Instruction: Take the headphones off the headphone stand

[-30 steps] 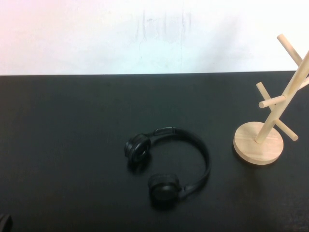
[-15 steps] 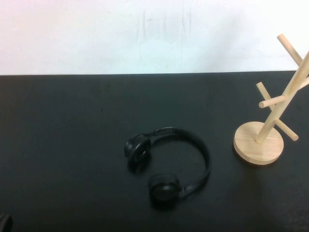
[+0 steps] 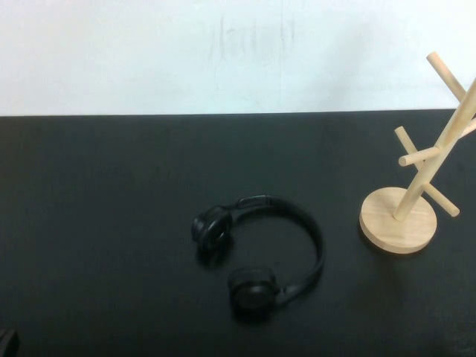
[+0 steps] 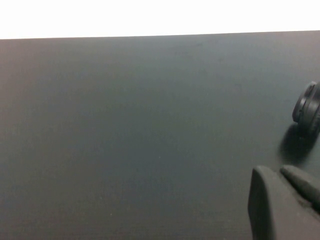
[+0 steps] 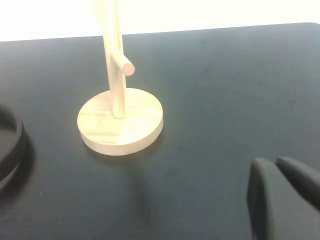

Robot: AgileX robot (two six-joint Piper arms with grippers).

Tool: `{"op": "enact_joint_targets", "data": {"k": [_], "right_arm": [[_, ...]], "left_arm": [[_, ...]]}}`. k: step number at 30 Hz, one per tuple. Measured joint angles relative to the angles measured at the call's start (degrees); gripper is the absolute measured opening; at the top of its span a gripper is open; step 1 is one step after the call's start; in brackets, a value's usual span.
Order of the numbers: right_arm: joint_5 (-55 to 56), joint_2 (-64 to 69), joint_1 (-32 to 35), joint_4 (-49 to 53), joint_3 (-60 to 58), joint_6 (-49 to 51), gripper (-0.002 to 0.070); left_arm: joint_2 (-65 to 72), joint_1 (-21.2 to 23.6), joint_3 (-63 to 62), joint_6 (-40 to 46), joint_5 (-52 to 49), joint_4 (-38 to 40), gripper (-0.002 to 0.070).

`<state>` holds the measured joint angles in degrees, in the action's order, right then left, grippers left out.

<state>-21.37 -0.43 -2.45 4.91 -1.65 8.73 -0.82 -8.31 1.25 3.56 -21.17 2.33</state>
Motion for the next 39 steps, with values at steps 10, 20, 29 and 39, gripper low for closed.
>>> {"op": "enact_joint_targets", "data": {"k": [10, 20, 29, 39], "right_arm": [[-0.21, 0.0, 0.0, 0.0, 0.1, 0.09, -0.0009], [-0.3, 0.0, 0.0, 0.0, 0.1, 0.13, -0.0009], [-0.33, 0.0, 0.0, 0.35, 0.1, 0.13, -0.0009], [-0.42, 0.0, 0.0, 1.1, 0.1, 0.13, -0.0009]], "left_arm": [[0.0, 0.0, 0.0, 0.0, 0.0, 0.0, -0.0004], [0.0, 0.0, 0.0, 0.0, 0.0, 0.0, -0.0004], [0.0, 0.0, 0.0, 0.0, 0.0, 0.0, -0.0004], [0.0, 0.0, 0.0, 0.0, 0.0, 0.0, -0.0004]]}}
